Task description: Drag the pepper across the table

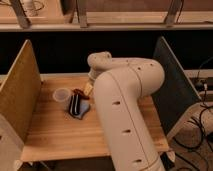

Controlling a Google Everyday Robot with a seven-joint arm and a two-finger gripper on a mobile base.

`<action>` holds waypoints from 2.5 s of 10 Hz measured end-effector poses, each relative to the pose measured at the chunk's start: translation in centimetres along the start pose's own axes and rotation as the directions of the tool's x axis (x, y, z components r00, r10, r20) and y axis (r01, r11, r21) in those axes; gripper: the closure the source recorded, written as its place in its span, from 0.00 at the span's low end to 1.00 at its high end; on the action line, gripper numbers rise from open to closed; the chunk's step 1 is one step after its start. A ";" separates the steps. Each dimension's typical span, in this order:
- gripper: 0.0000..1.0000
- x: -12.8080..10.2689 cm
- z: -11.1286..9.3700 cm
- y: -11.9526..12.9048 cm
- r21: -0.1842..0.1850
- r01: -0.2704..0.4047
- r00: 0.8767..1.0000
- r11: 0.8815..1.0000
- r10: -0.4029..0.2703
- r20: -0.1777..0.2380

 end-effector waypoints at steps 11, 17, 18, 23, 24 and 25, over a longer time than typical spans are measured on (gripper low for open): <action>0.20 -4.1 2.1 -2.2 0.133 0.206 0.978 0.969 -0.199 -0.064; 0.20 -5.6 4.6 0.8 0.079 0.289 0.956 0.954 -0.283 -0.081; 0.20 -5.8 4.9 1.2 0.071 0.297 0.953 0.952 -0.291 -0.082; 0.28 -6.4 6.5 3.1 0.017 0.313 0.947 0.950 -0.311 -0.076; 0.36 -6.4 6.7 3.4 0.008 0.314 0.947 0.950 -0.312 -0.075; 0.43 -6.5 6.8 3.5 0.001 0.315 0.946 0.949 -0.314 -0.074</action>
